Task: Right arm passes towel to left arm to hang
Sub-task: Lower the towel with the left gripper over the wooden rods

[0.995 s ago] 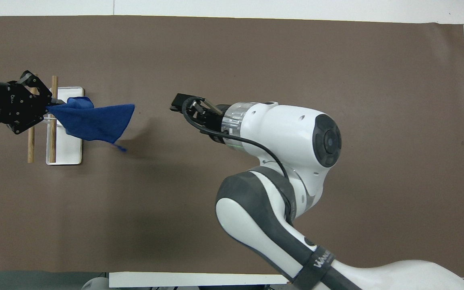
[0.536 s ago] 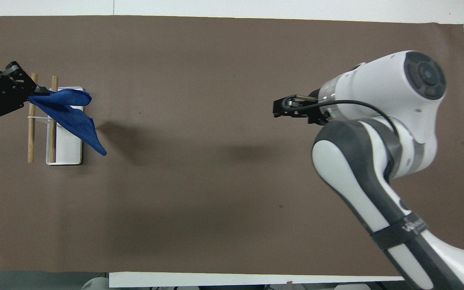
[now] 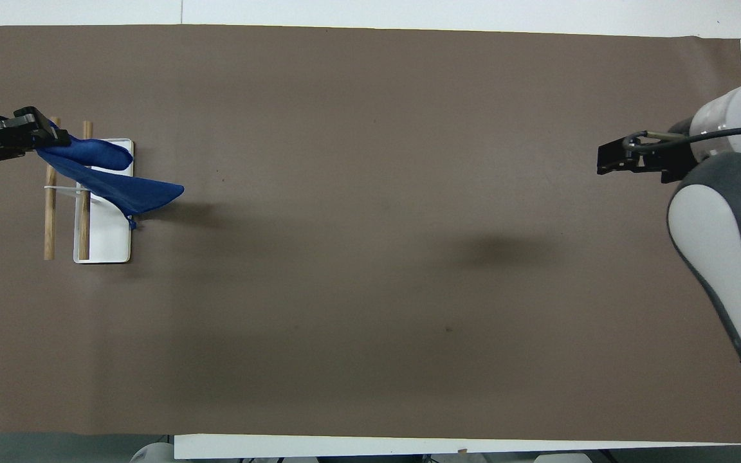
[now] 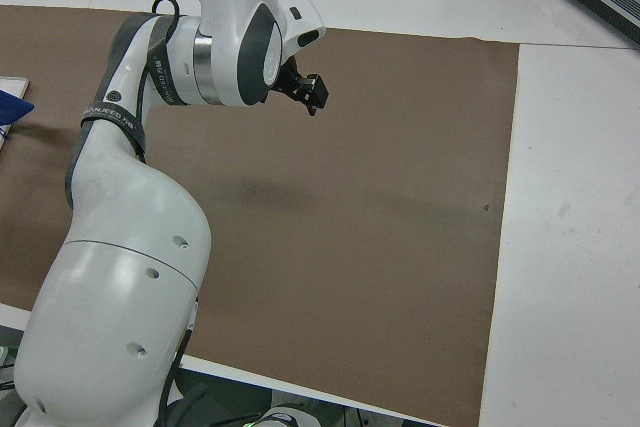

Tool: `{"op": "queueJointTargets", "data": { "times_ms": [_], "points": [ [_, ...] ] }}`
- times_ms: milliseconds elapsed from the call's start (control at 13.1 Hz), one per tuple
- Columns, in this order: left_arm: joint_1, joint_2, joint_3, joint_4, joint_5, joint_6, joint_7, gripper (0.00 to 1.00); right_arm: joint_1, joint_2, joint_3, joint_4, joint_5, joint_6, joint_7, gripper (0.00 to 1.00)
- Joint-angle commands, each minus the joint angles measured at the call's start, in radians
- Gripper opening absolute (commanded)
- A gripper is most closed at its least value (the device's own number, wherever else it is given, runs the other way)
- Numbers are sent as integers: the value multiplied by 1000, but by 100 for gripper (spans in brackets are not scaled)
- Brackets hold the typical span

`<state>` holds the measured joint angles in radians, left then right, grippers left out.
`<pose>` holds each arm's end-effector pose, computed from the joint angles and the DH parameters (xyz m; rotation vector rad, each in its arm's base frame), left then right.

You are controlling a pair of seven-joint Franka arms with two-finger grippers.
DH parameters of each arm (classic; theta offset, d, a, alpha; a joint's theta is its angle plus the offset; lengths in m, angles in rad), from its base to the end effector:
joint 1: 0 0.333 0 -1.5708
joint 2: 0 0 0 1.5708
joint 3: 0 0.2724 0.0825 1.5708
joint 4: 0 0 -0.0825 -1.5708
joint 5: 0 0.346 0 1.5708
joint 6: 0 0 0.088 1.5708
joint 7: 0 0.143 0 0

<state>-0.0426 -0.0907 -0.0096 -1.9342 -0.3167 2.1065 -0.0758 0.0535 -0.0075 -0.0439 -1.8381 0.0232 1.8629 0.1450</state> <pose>0.5341 -0.0524 0.4865 2.8064 0.2109 0.3443 0.5286 0.0076 0.4568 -3.1083 0.2206 -0.0474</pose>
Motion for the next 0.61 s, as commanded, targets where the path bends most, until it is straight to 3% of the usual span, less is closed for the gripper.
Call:
{"op": "queueJointTargets", "data": {
  "times_ms": [0, 230, 536],
  "points": [
    [9, -7, -3, -26, 24, 64, 247, 1, 9, -28, -30, 32, -31, -65, -36, 100],
    [9, -3, -3, -26, 24, 105, 612, 1, 8, -28, -45, 62, -32, -114, -38, 100],
    [-10, 2, -9, -16, 25, 104, 657, 1, -1, -29, -56, 62, -32, -119, -45, 100]
  ]
}}
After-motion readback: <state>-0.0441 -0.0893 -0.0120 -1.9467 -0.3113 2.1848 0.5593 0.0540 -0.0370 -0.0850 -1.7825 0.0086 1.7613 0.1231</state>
